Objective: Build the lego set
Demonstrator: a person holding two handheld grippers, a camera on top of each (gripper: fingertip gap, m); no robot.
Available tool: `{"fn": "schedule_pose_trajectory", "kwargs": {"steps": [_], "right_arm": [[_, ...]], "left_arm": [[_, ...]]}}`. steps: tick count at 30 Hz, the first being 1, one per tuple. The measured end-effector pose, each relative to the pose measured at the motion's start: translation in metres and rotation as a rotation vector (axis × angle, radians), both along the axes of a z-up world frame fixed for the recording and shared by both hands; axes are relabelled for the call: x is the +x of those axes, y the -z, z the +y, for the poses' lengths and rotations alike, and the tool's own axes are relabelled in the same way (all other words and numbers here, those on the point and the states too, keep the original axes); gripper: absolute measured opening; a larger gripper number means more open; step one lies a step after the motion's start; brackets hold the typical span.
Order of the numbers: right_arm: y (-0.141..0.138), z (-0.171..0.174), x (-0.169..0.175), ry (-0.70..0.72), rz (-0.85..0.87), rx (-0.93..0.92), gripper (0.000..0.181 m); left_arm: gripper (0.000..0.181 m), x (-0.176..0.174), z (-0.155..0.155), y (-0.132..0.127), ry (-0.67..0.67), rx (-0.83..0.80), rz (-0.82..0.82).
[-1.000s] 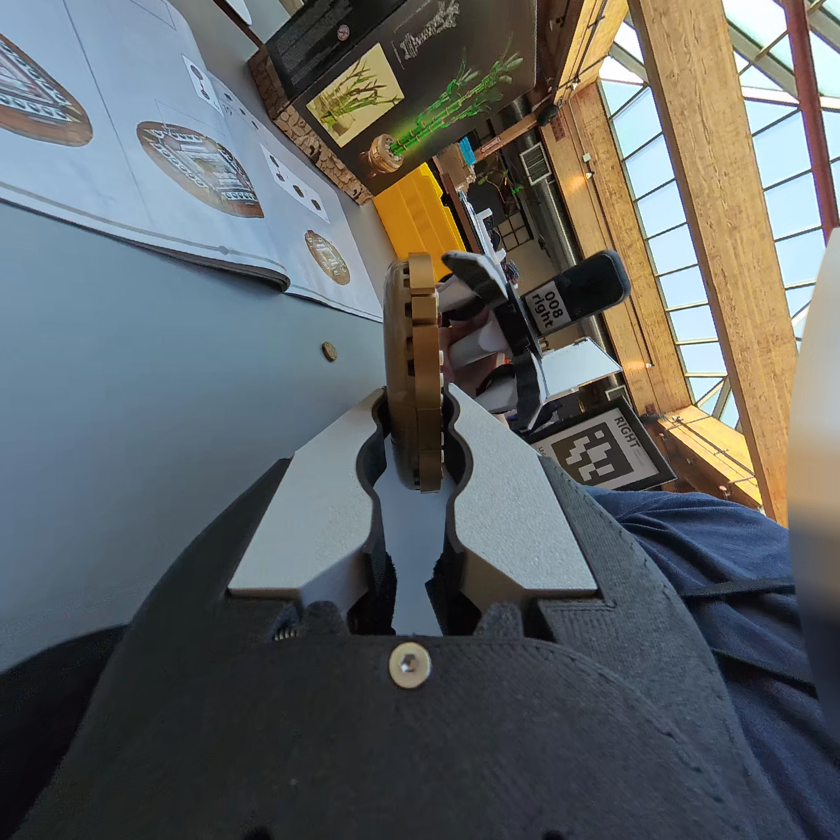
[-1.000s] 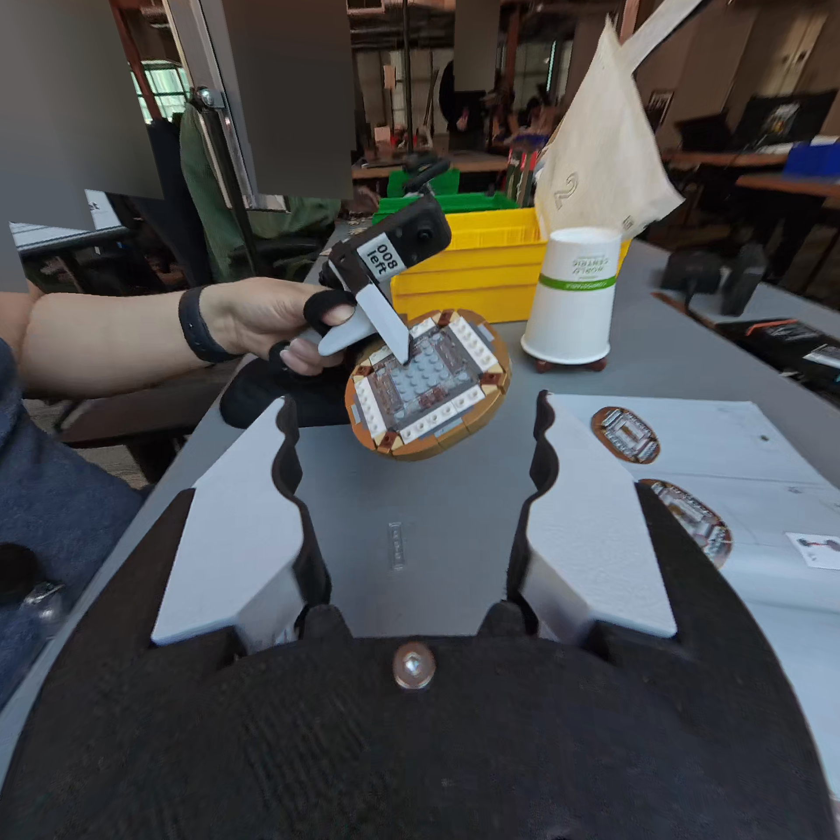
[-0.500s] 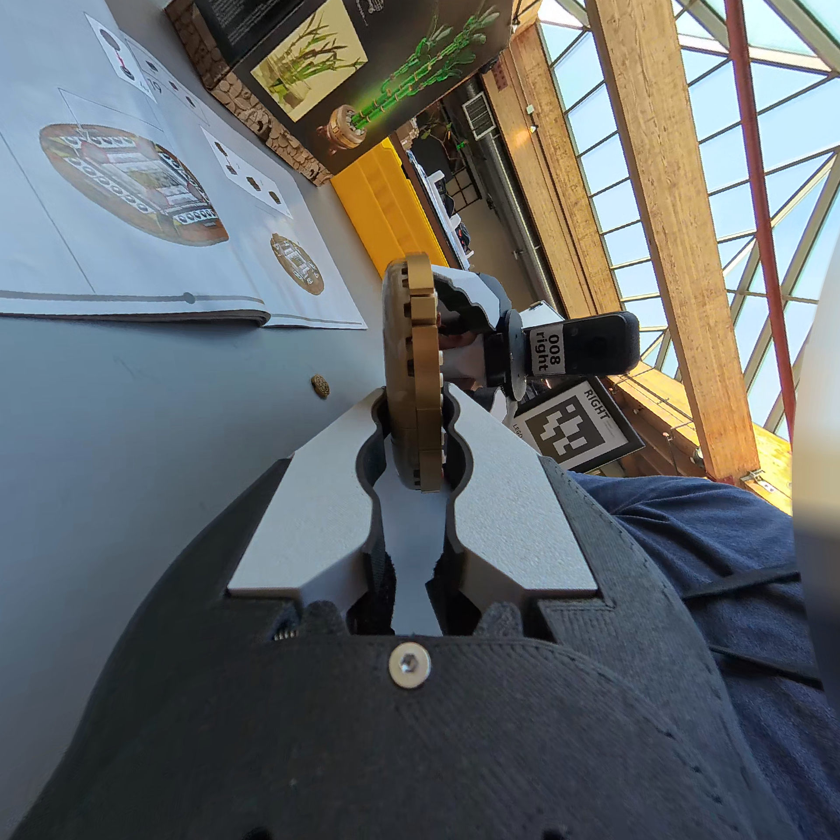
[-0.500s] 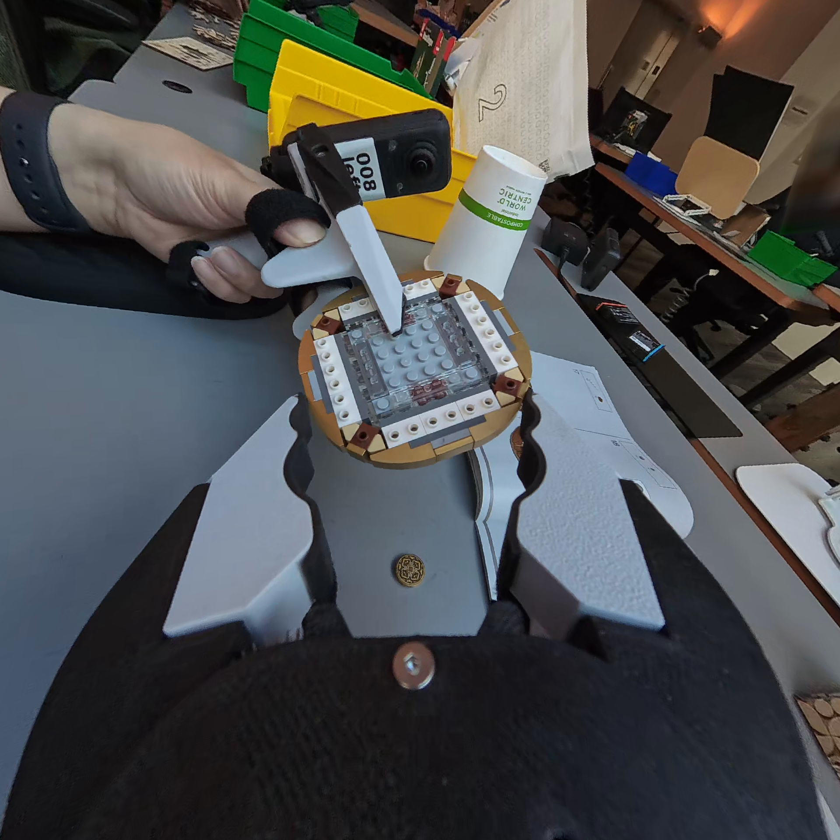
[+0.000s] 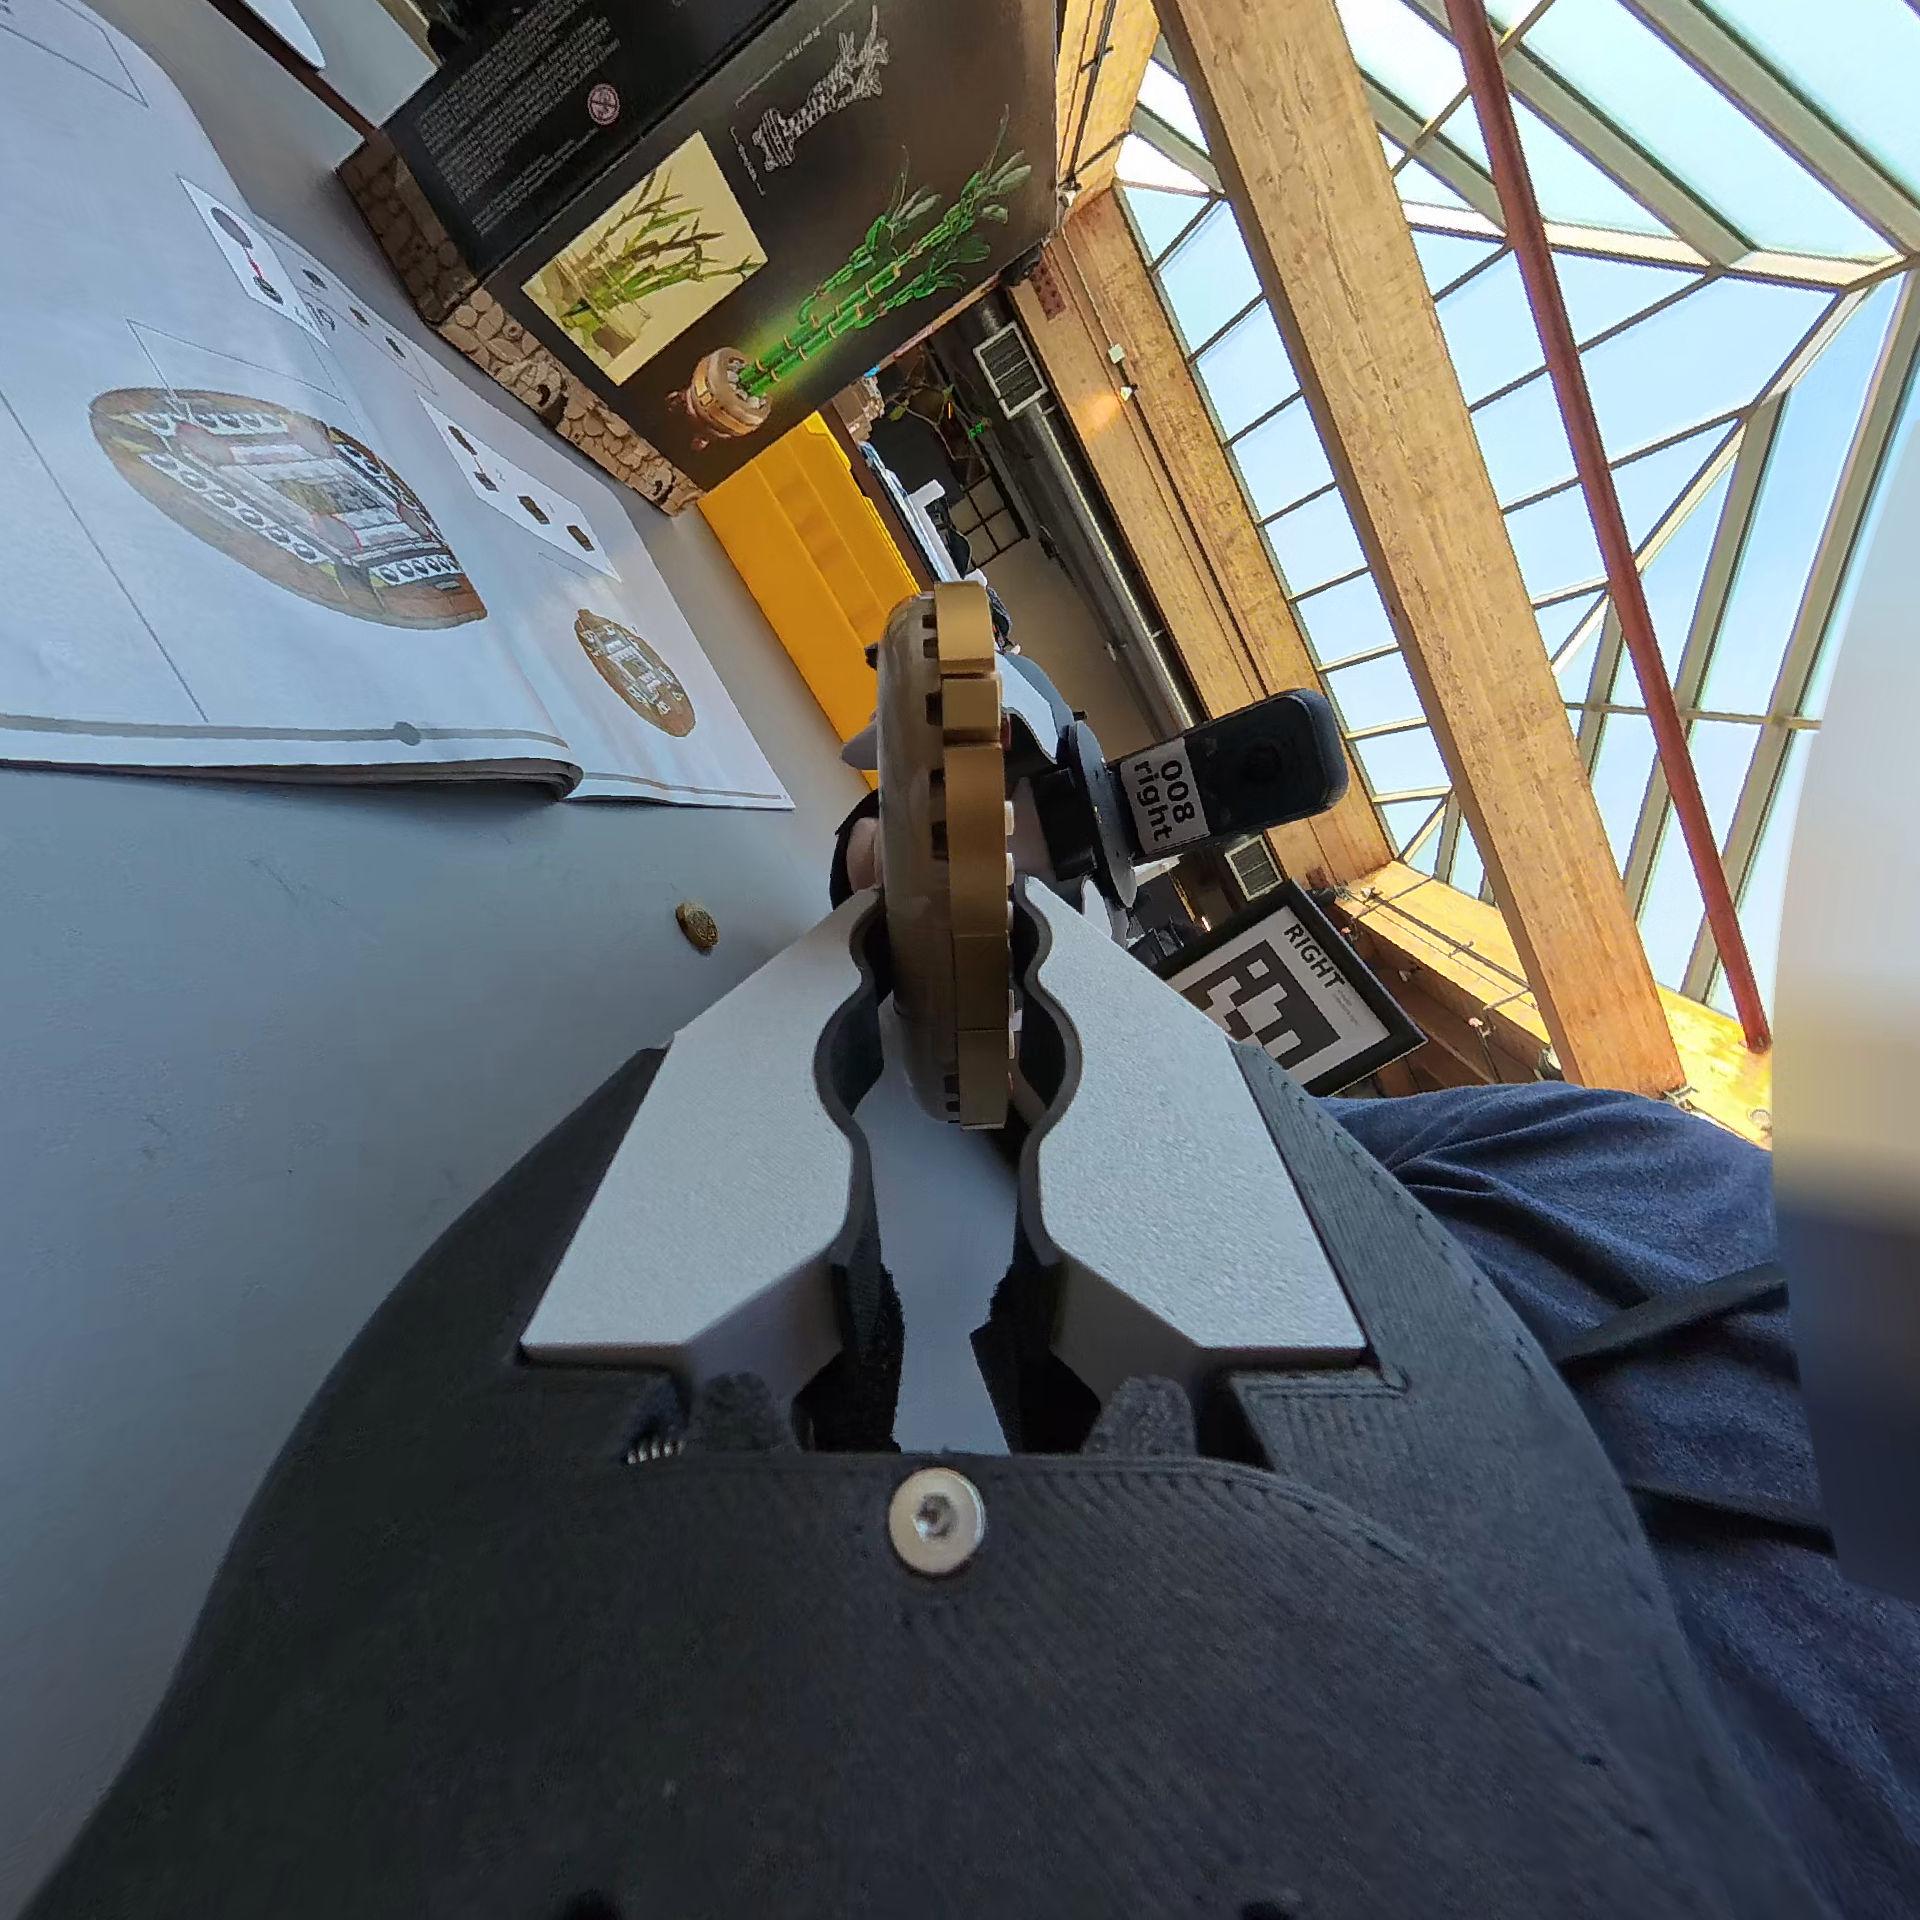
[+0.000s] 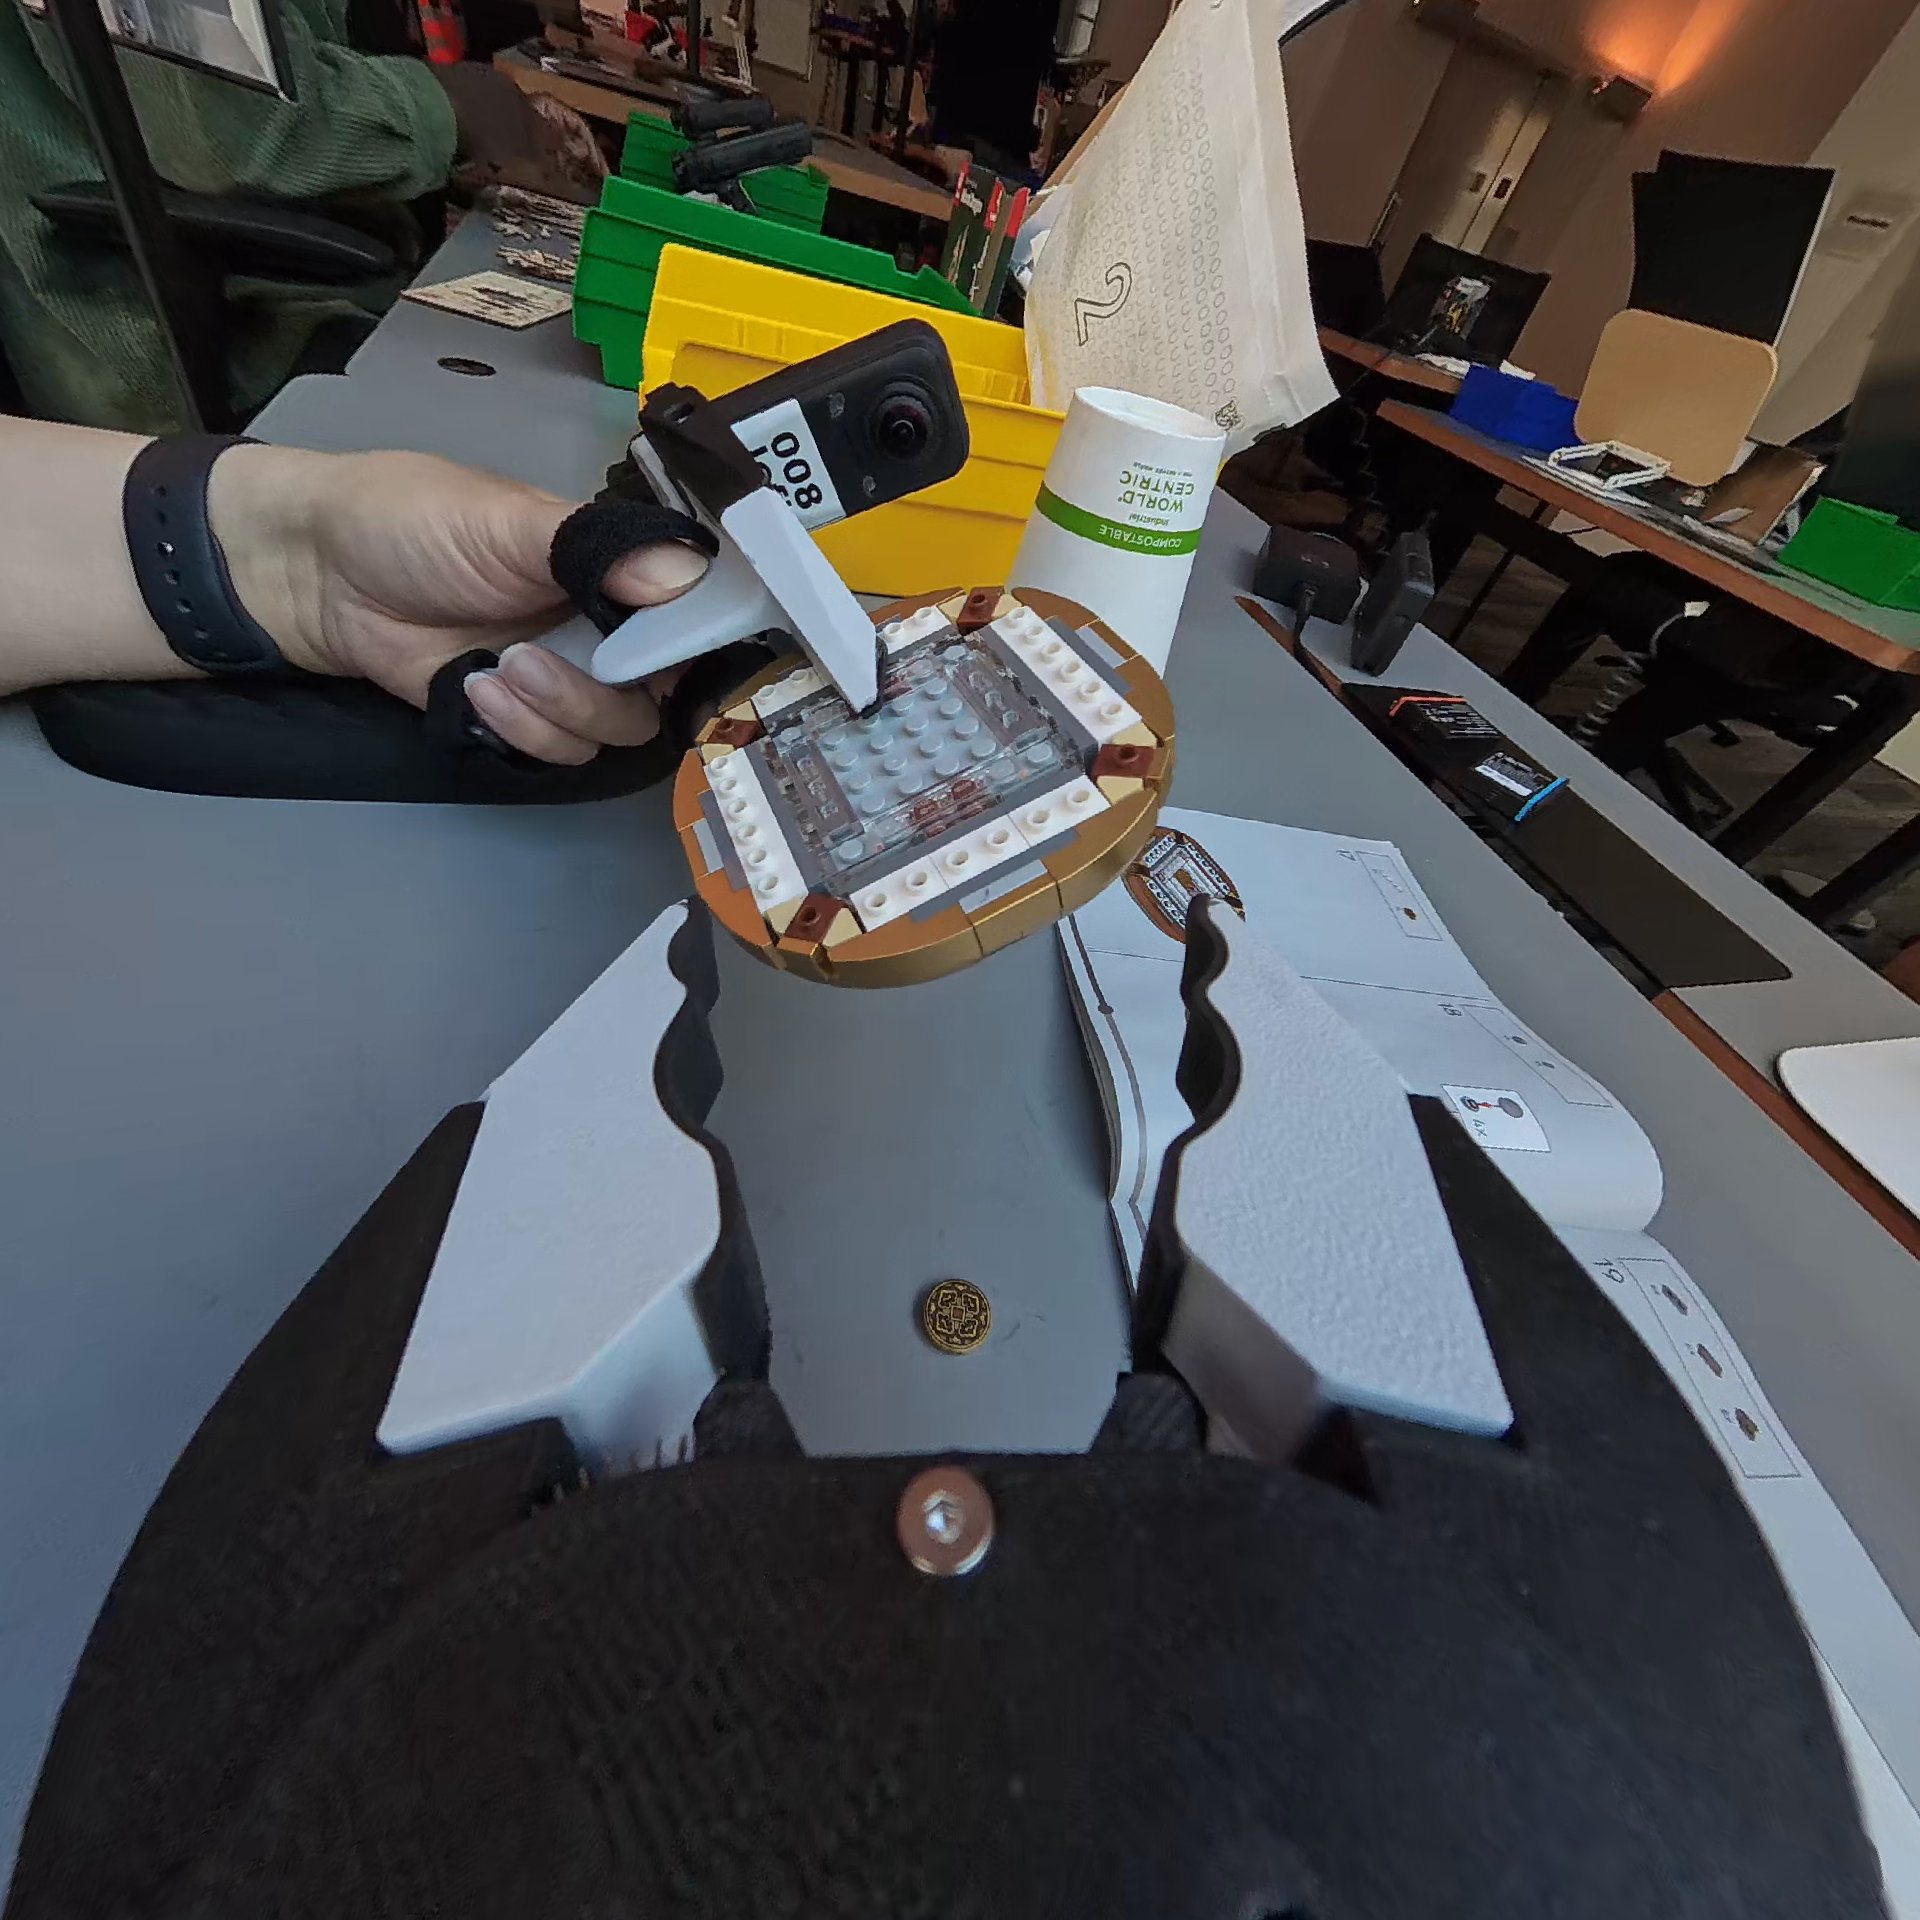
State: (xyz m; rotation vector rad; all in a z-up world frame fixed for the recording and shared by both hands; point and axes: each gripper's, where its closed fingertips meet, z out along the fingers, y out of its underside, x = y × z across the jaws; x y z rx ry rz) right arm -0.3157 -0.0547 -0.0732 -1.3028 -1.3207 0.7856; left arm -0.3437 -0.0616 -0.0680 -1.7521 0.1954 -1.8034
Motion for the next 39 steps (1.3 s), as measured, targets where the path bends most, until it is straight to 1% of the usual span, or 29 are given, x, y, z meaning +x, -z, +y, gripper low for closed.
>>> {"fn": "schedule_pose_trajectory", "kwargs": {"steps": [3,5,9,13,15,16,17,18,19,21,23,26,28,31,39], "right_arm": [[-0.005,-0.004,0.004,-0.031,0.01,-0.012,0.086],[-0.011,-0.002,0.01,-0.027,0.027,-0.028,0.08],[-0.018,0.014,0.027,0.043,0.041,-0.029,0.067],[-0.025,0.029,0.042,0.13,0.044,0.041,0.043],[-0.032,0.029,0.044,0.141,0.078,0.057,0.026],[-0.035,0.03,0.045,0.154,0.097,0.065,0.022],[-0.037,0.036,0.049,0.199,0.114,0.065,0.018],[-0.039,0.045,0.054,0.258,0.137,0.044,0.014],[-0.039,0.051,0.058,0.287,0.165,-0.003,0.01],[-0.037,0.055,0.061,0.259,0.237,-0.162,0.002],[-0.039,0.06,0.067,0.243,0.325,-0.304,0.0],[-0.04,0.075,0.082,0.297,0.41,-0.397,0.0],[-0.045,0.08,0.09,0.314,0.46,-0.417,0.0],[-0.045,0.085,0.097,0.343,0.477,-0.427,0.0],[-0.04,0.087,0.097,0.343,0.478,-0.459,0.0]], "left_arm": [[0.019,-0.001,0.001,-0.001,-0.026,0.022,0.014],[0.019,-0.004,0.003,-0.001,-0.065,0.054,0.042],[0.018,-0.009,0.009,0.001,-0.122,0.057,0.064],[0.019,0.0,0.003,0.005,-0.057,0.041,0.075],[0.019,0.008,-0.002,0.01,-0.024,0.068,0.134],[0.019,0.012,-0.005,0.011,-0.01,0.091,0.166],[0.019,0.016,-0.008,0.013,0.003,0.114,0.191],[0.019,0.018,-0.01,0.014,0.014,0.129,0.21],[0.019,0.02,-0.011,0.015,0.022,0.135,0.223],[0.019,0.021,-0.011,0.016,0.018,0.14,0.235],[0.019,0.019,-0.009,0.014,0.006,0.144,0.221],[0.019,0.016,-0.008,0.009,-0.007,0.149,0.191],[0.019,0.014,-0.007,0.007,-0.014,0.146,0.173],[0.019,0.012,-0.006,0.005,-0.017,0.142,0.147],[0.019,0.015,-0.008,0.008,-0.003,0.139,0.171]]}}
